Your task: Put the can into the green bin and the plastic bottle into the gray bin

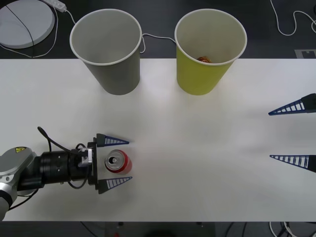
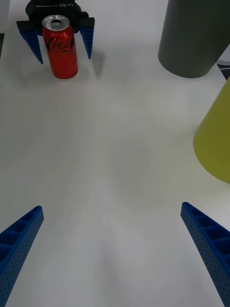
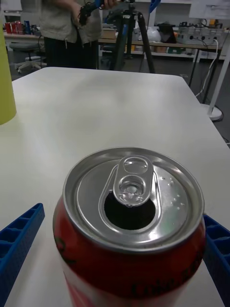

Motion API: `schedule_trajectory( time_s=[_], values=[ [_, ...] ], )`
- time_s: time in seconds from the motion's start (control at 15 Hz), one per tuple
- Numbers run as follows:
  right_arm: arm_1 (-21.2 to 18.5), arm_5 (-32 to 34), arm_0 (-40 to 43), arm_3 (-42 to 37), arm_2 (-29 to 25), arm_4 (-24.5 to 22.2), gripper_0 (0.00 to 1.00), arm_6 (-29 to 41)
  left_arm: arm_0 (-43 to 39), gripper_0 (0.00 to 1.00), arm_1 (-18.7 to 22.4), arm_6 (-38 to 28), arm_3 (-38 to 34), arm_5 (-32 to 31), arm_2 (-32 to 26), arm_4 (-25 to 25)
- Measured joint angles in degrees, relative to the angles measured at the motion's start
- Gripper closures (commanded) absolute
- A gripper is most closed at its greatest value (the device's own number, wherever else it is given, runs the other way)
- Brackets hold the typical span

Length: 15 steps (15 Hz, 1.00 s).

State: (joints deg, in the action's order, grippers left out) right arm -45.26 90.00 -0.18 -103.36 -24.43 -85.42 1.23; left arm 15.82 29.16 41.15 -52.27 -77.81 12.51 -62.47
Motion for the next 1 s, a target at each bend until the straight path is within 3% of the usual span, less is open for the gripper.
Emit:
schedule_trajectory(
  time_s=[0.07, 0.13, 0.2, 1.0],
  values=[
    [0.0, 0.0, 0.0, 0.0, 0.0, 0.0, 0.00, 0.0, 0.0, 0.57, -0.2, 0.0, 0.0, 0.0, 0.0, 0.0],
    [0.0, 0.0, 0.0, 0.0, 0.0, 0.0, 0.00, 0.0, 0.0, 0.83, -0.3, -0.2, 0.0, 0.0, 0.0, 0.0],
    [0.0, 0.0, 0.0, 0.0, 0.0, 0.0, 0.00, 0.0, 0.0, 1.00, -0.3, -0.2, 0.0, 0.0, 0.0, 0.0],
    [0.0, 0.0, 0.0, 0.0, 0.0, 0.0, 0.00, 0.0, 0.0, 1.00, 0.4, -3.2, -1.2, 0.7, -1.9, -0.2]
  ],
)
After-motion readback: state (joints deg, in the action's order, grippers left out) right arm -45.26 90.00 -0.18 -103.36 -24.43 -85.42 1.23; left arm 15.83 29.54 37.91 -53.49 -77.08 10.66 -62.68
